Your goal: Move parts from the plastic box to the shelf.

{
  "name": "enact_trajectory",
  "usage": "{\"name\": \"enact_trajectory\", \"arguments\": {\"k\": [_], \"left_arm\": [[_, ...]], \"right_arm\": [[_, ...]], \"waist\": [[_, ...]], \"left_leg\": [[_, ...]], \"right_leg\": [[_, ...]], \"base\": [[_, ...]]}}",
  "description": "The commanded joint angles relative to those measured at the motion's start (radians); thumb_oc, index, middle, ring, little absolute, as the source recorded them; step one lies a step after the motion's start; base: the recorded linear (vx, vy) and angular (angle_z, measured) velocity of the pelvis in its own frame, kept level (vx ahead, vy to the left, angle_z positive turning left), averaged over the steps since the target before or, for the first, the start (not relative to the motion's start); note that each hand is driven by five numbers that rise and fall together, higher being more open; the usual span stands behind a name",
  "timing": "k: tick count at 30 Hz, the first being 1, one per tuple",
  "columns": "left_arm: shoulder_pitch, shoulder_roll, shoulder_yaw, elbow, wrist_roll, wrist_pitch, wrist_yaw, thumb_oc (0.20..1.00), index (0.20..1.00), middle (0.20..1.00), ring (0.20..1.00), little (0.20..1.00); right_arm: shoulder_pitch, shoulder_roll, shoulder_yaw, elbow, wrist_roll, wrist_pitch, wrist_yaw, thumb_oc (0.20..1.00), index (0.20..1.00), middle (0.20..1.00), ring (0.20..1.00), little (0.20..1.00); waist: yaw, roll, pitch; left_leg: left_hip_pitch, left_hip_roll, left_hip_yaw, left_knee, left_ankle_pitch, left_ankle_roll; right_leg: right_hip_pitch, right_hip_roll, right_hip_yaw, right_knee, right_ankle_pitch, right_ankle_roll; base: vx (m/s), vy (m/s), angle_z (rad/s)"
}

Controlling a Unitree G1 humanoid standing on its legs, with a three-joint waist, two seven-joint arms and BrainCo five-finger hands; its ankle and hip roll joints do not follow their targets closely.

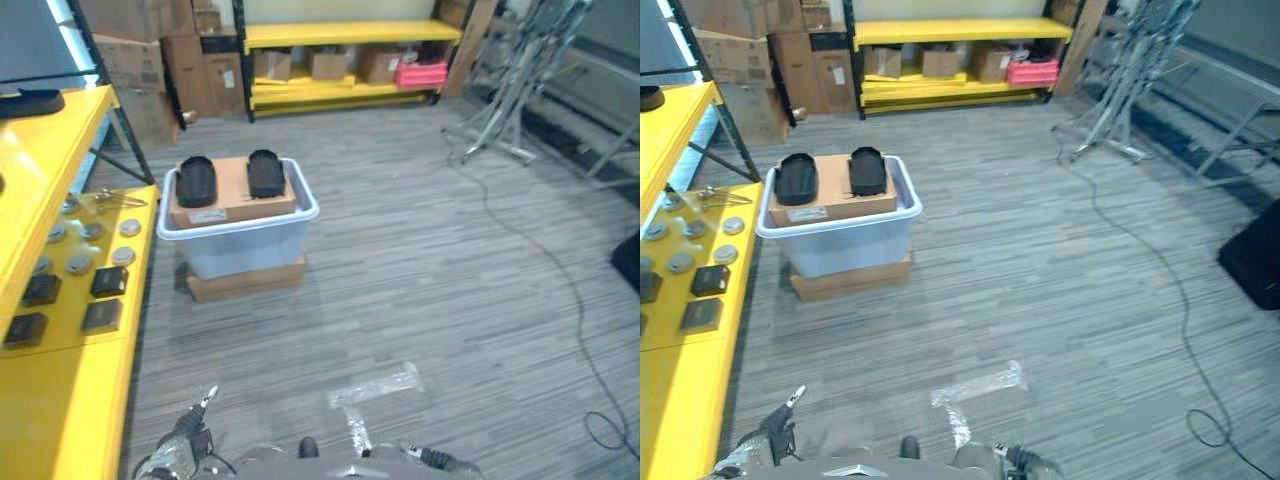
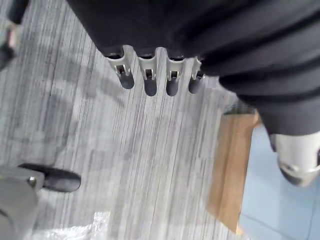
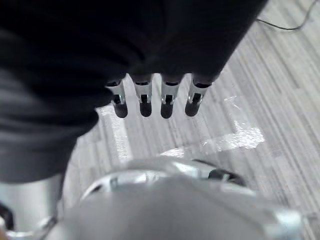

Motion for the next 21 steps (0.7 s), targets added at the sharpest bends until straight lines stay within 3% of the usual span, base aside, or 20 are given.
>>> {"name": "enact_trajectory", "arguments": {"k": [1, 2, 4, 8, 14, 15, 16, 17, 19, 21], "left_arm": [[0.054, 0.033, 0.031, -0.005, 0.001, 0.011, -0.002, 1.0, 1.0, 1.0, 1.0, 1.0], [0.054, 0.033, 0.031, -0.005, 0.001, 0.01, -0.002, 1.0, 1.0, 1.0, 1.0, 1.0], [0.06, 0.034, 0.027, 0.002, 0.014, 0.0, -0.018, 1.0, 1.0, 1.0, 1.0, 1.0], [0.102, 0.022, 0.026, 0.006, 0.048, -0.042, -0.037, 1.0, 1.0, 1.0, 1.0, 1.0], [0.106, 0.02, 0.024, 0.007, 0.044, -0.043, -0.038, 1.0, 1.0, 1.0, 1.0, 1.0], [0.104, 0.006, 0.039, 0.002, -0.012, -0.03, -0.045, 1.0, 1.0, 1.0, 1.0, 1.0], [0.104, -0.003, 0.048, -0.009, -0.02, -0.024, -0.035, 1.0, 1.0, 1.0, 1.0, 1.0], [0.104, -0.004, 0.049, -0.011, -0.018, -0.023, -0.034, 1.0, 1.0, 1.0, 1.0, 1.0], [0.093, -0.013, 0.064, -0.023, -0.007, -0.002, -0.013, 1.0, 1.0, 1.0, 1.0, 1.0], [0.086, -0.012, 0.07, -0.016, -0.004, 0.0, -0.011, 1.0, 1.0, 1.0, 1.0, 1.0]], "right_arm": [[0.048, -0.013, 0.005, 0.047, -0.006, -0.037, 0.036, 1.0, 1.0, 1.0, 1.0, 1.0], [0.048, -0.014, 0.005, 0.047, -0.006, -0.037, 0.036, 1.0, 1.0, 1.0, 1.0, 1.0], [0.06, -0.018, -0.014, 0.046, -0.003, -0.053, 0.05, 1.0, 1.0, 1.0, 1.0, 1.0], [0.078, -0.01, -0.044, 0.04, 0.0, -0.081, 0.047, 1.0, 1.0, 1.0, 1.0, 1.0], [0.072, -0.013, -0.039, 0.04, 0.002, -0.077, 0.046, 1.0, 1.0, 1.0, 1.0, 1.0], [0.028, -0.031, 0.007, 0.048, 0.018, -0.027, 0.012, 1.0, 1.0, 1.0, 1.0, 1.0], [0.021, -0.046, 0.02, 0.039, 0.016, -0.005, 0.009, 1.0, 1.0, 1.0, 1.0, 1.0], [0.021, -0.048, 0.021, 0.037, 0.015, -0.001, 0.007, 1.0, 1.0, 1.0, 1.0, 1.0], [0.021, -0.075, 0.02, 0.032, 0.023, 0.028, -0.009, 1.0, 1.0, 1.0, 1.0, 1.0], [0.024, -0.085, 0.007, 0.039, 0.019, 0.031, -0.005, 1.0, 1.0, 1.0, 1.0, 1.0]], "waist": [[-0.041, -0.04, 0.002], [-0.042, -0.037, 0.004], [-0.064, -0.04, 0.014], [-0.073, -0.039, 0.025], [-0.069, -0.043, 0.021], [-0.045, -0.061, -0.01], [-0.04, -0.066, -0.008], [-0.04, -0.065, -0.008], [-0.017, -0.089, 0.031], [-0.013, -0.083, 0.048]], "left_leg": [[0.094, 0.012, -0.051, -0.165, -0.02, 0.253], [0.098, 0.015, -0.052, -0.164, -0.023, 0.253], [0.138, 0.015, -0.1, -0.158, -0.068, 0.251], [0.174, 0.041, -0.132, -0.119, -0.124, 0.242], [0.174, 0.049, -0.133, -0.114, -0.124, 0.236], [0.201, 0.138, -0.12, 0.015, -0.139, 0.169], [0.148, 0.165, -0.11, 0.142, -0.051, 0.146], [0.136, 0.169, -0.109, 0.164, -0.042, 0.143], [-0.096, 0.191, -0.079, 0.525, 0.062, 0.129], [-0.164, 0.205, -0.053, 0.524, 0.066, 0.127]], "right_leg": [[0.067, 0.002, -0.006, -0.449, 0.375, 0.132], [0.075, 0.006, -0.008, -0.456, 0.377, 0.132], [0.035, -0.004, 0.032, -0.593, 0.402, 0.144], [0.032, -0.023, 0.077, -0.615, 0.4, 0.148], [0.074, -0.018, 0.079, -0.631, 0.39, 0.146], [0.183, 0.013, 0.083, -0.556, 0.317, 0.086], [0.216, 0.032, 0.075, -0.565, 0.292, 0.057], [0.22, 0.035, 0.073, -0.567, 0.29, 0.053], [0.29, 0.044, 0.045, -0.582, 0.268, 0.004], [0.324, 0.057, 0.024, -0.59, 0.254, -0.003]], "base": [[0.42, -0.173, 0.86], [0.47, -0.191, 0.55], [0.41, -0.159, 0.12], [0.4, -0.202, 0.61], [0.21, -0.144, 0.44], [0.85, -0.667, -0.08], [0.87, -0.691, 0.09], [0.19, -0.287, 0.31], [0.11, -0.302, 0.85], [0.11, -0.111, 0.1]]}}
